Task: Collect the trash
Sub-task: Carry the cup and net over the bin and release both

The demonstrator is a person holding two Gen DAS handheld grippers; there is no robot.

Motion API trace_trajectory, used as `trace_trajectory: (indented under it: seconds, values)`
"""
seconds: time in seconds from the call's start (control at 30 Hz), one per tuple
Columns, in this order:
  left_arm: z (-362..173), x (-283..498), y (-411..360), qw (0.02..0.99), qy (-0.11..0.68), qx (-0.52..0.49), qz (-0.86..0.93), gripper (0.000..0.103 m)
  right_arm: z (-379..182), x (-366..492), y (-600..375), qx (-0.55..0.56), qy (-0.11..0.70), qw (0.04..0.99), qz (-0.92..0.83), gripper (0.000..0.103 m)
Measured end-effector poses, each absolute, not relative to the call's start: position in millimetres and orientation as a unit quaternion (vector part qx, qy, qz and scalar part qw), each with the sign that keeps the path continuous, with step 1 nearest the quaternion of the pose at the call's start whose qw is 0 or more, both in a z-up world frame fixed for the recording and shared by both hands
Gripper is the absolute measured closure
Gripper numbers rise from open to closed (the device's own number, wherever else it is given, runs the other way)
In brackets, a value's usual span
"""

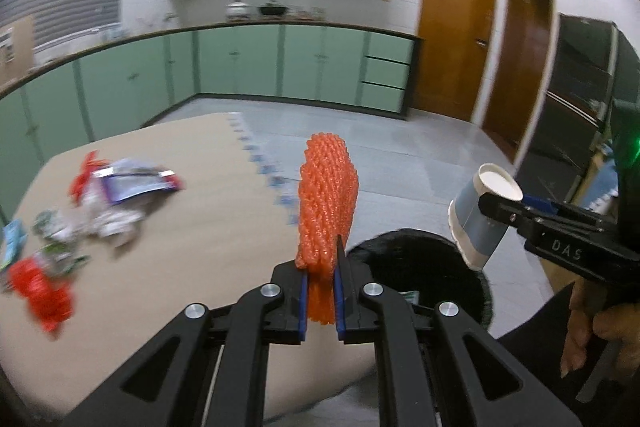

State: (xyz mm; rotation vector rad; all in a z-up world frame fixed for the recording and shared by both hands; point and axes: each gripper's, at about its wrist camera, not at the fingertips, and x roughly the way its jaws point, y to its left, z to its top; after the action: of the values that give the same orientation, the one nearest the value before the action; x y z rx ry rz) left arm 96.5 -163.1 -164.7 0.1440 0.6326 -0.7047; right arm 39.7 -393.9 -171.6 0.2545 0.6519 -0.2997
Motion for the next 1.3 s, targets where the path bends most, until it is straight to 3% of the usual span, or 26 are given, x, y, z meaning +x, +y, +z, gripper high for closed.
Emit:
trace_trajectory:
  seconds: [0.5, 0.53, 0.57, 0.6, 0.83, 1.0, 1.07, 1.3]
  values:
    - [-249.0, 109.2, -320.6, 0.824, 0.374, 0.134, -0.404, 0.091, -247.1, 30.6, -506.3, 0.196, 0.359, 0.882, -0.233, 0.057]
    - [-253.2, 107.7, -322.9, 0.823, 0.376, 0.137, -0.404, 0.084, -248.4, 29.5, -510.2, 0.199, 0.36, 0.881, -0.236, 0.056]
    - [-258.2, 108.4, -328.6, 0.821, 0.378, 0.142, -0.403, 0.067, -251.5, 29.6, -513.7, 0.205, 0.362, 0.877, -0.24, 0.054]
    - [-261.0, 106.9, -331.9, 0.823, 0.376, 0.147, -0.401, 0.061, -254.4, 29.5, -516.1, 0.212, 0.364, 0.874, -0.241, 0.05]
    - [-269.1, 106.4, -340.0, 0.824, 0.377, 0.161, -0.39, 0.057, -253.7, 29.8, -514.6, 0.217, 0.359, 0.877, -0.235, 0.049]
    - [-253.2, 98.6, -315.3, 0.838, 0.367, 0.149, -0.375, 0.05, -242.4, 22.2, -507.4, 0.21, 0.346, 0.885, -0.229, 0.049]
    - [-242.2, 97.3, -296.5, 0.85, 0.356, 0.145, -0.359, 0.039, -235.9, 22.0, -498.4, 0.197, 0.343, 0.891, -0.222, 0.049]
    - [-198.0, 99.6, -184.7, 0.912, 0.295, 0.131, -0.253, 0.036, -211.3, 44.2, -436.9, 0.163, 0.337, 0.915, -0.152, 0.049]
